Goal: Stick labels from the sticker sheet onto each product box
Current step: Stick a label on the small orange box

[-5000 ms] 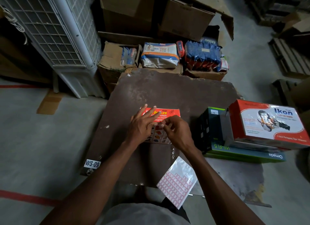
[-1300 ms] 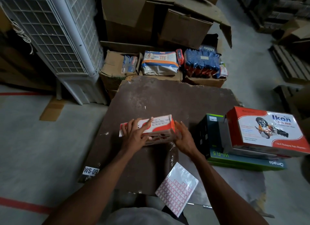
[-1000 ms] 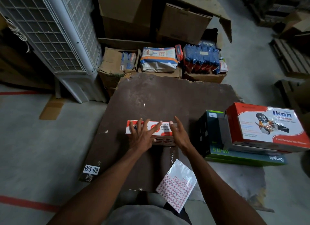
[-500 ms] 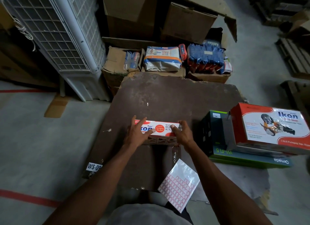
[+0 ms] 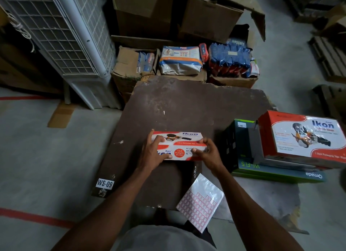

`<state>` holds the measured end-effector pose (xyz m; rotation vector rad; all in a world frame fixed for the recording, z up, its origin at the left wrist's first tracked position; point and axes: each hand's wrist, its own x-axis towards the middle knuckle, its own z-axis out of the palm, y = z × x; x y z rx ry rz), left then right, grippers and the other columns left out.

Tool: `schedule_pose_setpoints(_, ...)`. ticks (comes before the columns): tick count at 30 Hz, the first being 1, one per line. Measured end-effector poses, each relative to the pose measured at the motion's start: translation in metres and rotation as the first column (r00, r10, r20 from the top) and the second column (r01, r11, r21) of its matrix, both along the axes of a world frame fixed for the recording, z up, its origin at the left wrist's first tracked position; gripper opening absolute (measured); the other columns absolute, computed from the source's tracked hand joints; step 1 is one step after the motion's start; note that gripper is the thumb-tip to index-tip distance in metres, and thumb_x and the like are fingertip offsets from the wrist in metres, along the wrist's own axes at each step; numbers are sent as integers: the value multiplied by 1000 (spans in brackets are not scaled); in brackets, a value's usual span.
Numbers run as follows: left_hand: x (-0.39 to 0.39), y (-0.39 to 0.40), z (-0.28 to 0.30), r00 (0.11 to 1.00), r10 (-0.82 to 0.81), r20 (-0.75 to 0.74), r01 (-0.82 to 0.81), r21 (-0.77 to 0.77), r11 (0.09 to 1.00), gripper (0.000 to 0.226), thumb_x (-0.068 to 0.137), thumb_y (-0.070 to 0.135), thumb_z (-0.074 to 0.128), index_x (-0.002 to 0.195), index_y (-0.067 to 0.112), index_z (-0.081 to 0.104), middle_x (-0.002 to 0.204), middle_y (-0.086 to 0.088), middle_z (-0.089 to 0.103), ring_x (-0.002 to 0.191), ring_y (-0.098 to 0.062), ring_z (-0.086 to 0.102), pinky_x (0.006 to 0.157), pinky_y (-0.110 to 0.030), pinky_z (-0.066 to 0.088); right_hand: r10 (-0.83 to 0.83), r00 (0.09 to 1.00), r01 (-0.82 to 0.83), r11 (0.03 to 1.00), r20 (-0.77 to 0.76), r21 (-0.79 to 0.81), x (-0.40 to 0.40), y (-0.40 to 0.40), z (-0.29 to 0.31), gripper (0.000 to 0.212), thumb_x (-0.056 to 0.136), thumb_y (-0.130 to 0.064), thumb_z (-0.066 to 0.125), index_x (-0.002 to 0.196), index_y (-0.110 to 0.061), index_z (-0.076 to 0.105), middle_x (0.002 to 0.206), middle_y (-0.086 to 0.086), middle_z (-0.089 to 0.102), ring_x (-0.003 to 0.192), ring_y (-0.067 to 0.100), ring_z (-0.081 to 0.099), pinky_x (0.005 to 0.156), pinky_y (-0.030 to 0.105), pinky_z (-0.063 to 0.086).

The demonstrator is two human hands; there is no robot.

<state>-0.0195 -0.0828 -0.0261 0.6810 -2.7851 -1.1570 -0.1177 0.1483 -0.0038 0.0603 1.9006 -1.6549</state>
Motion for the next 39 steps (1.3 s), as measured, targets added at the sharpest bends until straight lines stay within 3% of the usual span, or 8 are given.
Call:
schedule_pose_setpoints(3, 11, 4, -6, 998, 51, 47, -55, 86, 995, 45, 68, 45, 90, 96, 31, 58, 168, -1, 12, 144, -25, 36, 104, -37, 48, -6, 999, 4, 998, 48, 56, 9, 3, -6, 20, 94, -18, 73, 100, -10, 55, 117, 13, 71, 92, 22, 76, 67, 33, 62)
schedule_pose_setpoints(6, 15, 6, -11, 985, 60, 162, -81, 131, 988, 48, 81, 59, 74, 121, 38, 59, 169, -4, 3, 151, -30, 26, 103, -43, 51, -1, 998, -7, 990, 56, 143, 11, 0, -15, 23, 98, -26, 66, 112, -11, 58, 119, 5, 68, 88, 15, 71, 56, 22, 57)
schedule_pose_setpoints(11, 12, 5, -16, 959, 31, 281, -70, 130, 989, 62, 97, 49, 60, 153, 43, 34, 170, -7, -6, 152, -33, 24, 101, -41, 51, 188, 979, -144, 914, -82, 380, 0, -5, -61, 74, 76, -76, 62, 141, -47, 46, 163, 5, 30, 132, 34, 55, 99, 56, 55)
schedule_pose_setpoints(13, 10, 6, -16, 948, 19, 317, -64, 130, 989, 64, 99, 45, 58, 155, 43, 29, 170, -8, -6, 152, -33, 22, 103, -42, 49, 232, 969, -177, 886, -80, 429, -5, -7, -75, 70, 84, -69, 62, 147, -50, 39, 167, 3, 19, 142, 37, 44, 104, 60, 50)
schedule_pose_setpoints(16, 5, 5, -19, 939, 23, 344, -68, 121, 990, 65, 99, 47, 56, 156, 44, 26, 169, -9, -3, 152, -35, 22, 106, -46, 47, 226, 970, -157, 867, -92, 473, -3, -15, -49, 64, 94, -52, 64, 152, -46, 36, 161, 5, 30, 139, 35, 47, 103, 56, 53)
schedule_pose_setpoints(22, 6, 4, -30, 966, 60, 251, -110, 189, 976, 60, 99, 38, 60, 153, 44, 33, 151, -9, 38, 135, -27, 46, 98, -43, 55, 237, 965, -148, 848, -114, 510, 1, -19, -38, 63, 96, -24, 69, 153, -29, 42, 153, 11, 40, 136, 29, 49, 106, 36, 46)
schedule_pose_setpoints(36, 10, 16, -6, 984, 156, 88, -170, 200, 965, 70, 91, 20, 75, 152, 33, 43, 149, -5, 40, 130, -19, 50, 66, -6, 45, 254, 924, -118, 901, -287, 417, 6, -8, -25, 81, 81, -70, 68, 152, -49, 35, 164, -9, 17, 145, 23, 37, 110, 54, 47)
schedule_pose_setpoints(39, 4, 16, 13, 981, 193, 5, -190, 205, 960, 70, 89, 19, 76, 151, 32, 45, 144, -6, 44, 128, -18, 51, 86, -14, 46, 233, 911, -96, 922, -341, 375, 1, -12, 1, 76, 87, -52, 74, 153, -41, 38, 165, -4, 18, 142, 16, 37, 107, 43, 47)
